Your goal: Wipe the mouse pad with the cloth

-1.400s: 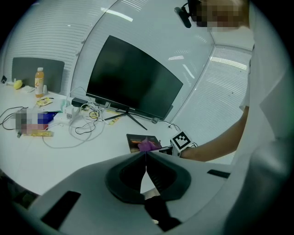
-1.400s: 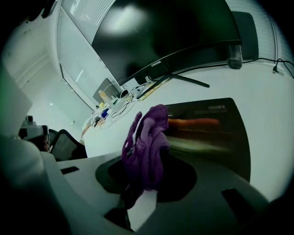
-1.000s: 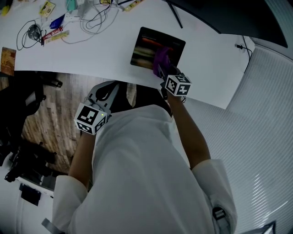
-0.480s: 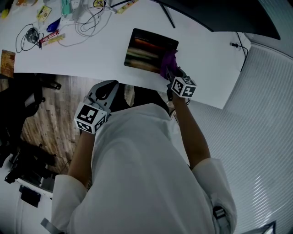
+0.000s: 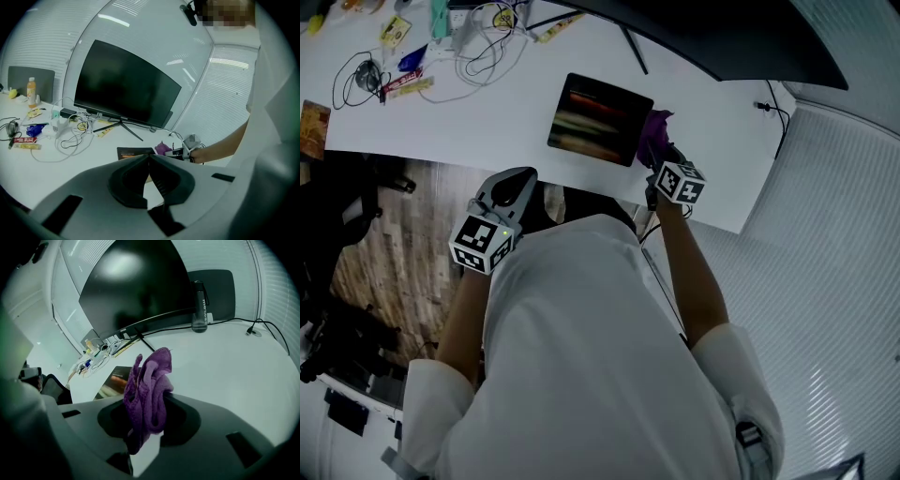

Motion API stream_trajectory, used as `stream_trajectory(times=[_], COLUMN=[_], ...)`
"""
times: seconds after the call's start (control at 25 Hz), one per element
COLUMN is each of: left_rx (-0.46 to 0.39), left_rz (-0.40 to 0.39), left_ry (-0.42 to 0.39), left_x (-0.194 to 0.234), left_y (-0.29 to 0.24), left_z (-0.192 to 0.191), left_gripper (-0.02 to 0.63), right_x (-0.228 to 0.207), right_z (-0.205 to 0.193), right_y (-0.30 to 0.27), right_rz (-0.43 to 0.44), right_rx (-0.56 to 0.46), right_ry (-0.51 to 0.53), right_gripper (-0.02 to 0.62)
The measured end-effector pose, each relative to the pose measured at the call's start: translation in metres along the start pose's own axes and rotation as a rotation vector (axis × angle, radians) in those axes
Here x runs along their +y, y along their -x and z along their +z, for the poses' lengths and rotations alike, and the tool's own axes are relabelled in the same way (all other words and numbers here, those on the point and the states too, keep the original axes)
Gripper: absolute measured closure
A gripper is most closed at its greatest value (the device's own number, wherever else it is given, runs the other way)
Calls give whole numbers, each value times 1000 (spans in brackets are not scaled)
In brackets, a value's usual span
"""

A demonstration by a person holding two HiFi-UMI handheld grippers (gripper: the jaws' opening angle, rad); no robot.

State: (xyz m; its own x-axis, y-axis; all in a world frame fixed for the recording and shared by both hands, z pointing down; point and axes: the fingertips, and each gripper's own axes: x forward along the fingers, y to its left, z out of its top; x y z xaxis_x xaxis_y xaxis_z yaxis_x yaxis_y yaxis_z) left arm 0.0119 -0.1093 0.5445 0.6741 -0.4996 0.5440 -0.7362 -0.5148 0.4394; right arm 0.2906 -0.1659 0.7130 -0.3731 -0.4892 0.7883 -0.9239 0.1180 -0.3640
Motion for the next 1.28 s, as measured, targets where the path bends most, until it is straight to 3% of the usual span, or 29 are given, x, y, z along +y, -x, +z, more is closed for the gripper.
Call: stream_trajectory(times=[0.44,0.92,1.28], left_rx=[-7,-37,-44], left_rz=[106,140,164], left_ry=[90,155,170], left_x=[35,57,69], left_y=[28,33,46], left_z=[-19,-24,-25], left_gripper=[586,586,586], right_x=[-14,19,68], right_z=[33,40,39], right_y=[-46,-63,-86], right_rz=[-109,-136,-66], right_rx=[2,26,48], right_ry=[-10,114,174], right_gripper=[456,456,456])
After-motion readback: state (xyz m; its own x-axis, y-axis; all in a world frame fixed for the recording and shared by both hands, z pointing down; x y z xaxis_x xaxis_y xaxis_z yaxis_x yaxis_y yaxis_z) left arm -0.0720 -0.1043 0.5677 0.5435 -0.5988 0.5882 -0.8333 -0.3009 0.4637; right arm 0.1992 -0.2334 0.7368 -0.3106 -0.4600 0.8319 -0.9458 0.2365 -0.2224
